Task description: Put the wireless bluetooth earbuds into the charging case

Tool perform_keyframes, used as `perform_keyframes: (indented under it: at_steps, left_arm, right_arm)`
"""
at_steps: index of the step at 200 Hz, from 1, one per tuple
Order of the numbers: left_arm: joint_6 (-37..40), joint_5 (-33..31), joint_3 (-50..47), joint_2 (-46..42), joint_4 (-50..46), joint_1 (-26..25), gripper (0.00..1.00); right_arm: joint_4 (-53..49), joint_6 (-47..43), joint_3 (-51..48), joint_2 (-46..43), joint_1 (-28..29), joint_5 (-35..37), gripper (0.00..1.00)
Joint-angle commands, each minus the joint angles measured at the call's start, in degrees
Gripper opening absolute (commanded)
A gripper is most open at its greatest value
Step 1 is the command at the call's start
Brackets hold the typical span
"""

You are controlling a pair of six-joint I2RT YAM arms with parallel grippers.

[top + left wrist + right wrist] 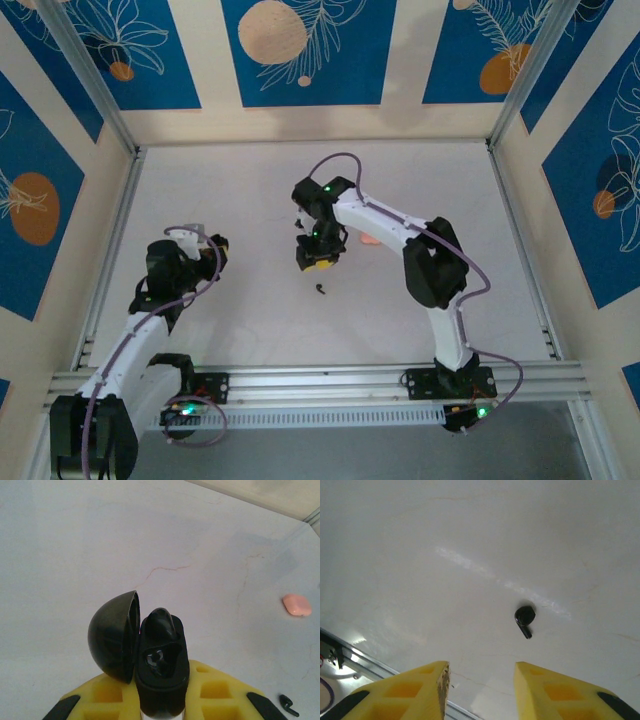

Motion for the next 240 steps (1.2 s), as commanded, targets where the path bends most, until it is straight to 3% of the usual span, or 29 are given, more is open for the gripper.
perform_keyframes:
  at_steps: [1,81,139,240]
  left_arm:
    - [0.9,0.8,1.6,-0.9,-0.9,-0.5,0.13]
    - [1.0,0.5,1.4,-1.2,-1.0,-0.5,0.13]
    - [0.5,0.9,1.0,-1.1,0.2,-0.5,0.12]
    - [0.2,1.3,0.8,-0.3,1.0,-0.6,0.12]
  right_arm:
    - [-1.3,5.3,-1.3,2.6,0.3,-3.2,0.40]
    - [0.2,6.3,-3.6,6.0,-0.5,-3.1,0.40]
    - [-0.1,5.8,-3.3,8.0,-0.7,1.1,0.39]
    - [0.1,6.2,-4.2,9.6,-0.4,1.9,0.31]
